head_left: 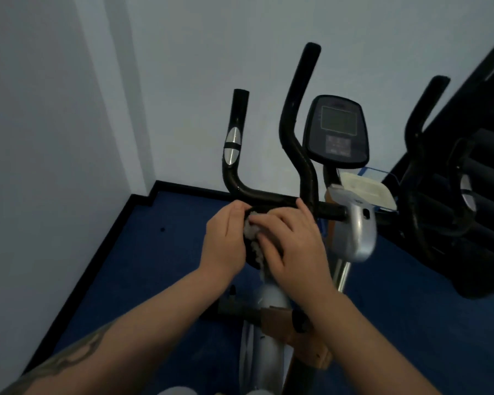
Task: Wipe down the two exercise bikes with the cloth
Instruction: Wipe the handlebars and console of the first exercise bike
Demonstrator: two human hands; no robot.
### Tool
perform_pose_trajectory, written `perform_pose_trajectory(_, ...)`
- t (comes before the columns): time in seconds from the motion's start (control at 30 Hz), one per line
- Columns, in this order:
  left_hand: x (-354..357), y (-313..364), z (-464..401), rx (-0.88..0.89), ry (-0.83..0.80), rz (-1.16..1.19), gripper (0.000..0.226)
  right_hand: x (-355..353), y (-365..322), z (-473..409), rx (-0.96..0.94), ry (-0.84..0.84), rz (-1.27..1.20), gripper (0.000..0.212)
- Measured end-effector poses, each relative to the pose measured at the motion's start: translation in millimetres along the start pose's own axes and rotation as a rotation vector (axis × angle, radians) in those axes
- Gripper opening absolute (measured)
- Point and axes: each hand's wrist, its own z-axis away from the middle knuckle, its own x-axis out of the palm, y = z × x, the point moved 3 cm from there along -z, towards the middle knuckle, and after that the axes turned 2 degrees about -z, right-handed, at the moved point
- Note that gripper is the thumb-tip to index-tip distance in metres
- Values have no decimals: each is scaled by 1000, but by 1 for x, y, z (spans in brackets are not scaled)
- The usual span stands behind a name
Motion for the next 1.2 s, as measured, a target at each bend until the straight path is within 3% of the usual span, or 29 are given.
perform_pose_trajectory(0.1,3,-4,4,-40,53,58,42,5,-4,6,48,104,24,20)
perform_pose_trajectory(0.3,2,-6,9,-111,78,107,45,0,-7,9,-17,101,75,16)
perform_pose_trajectory(0.53,3,-7,7,-81,97,97,45,11,-20,30,173,128,-1,14)
perform_pose_trajectory(0.73,2,-3,7,-80,78,100,44,9,-18,-13,263,236,74,9)
perform_pose_trajectory(0.93,-4,-3,2,-33,-20,39,42,7,-13,6,106,161,95,6)
perform_pose_trajectory(1.2,-2,-3,1,-37,-27,0,38,12,-13,15,126,210,129,6)
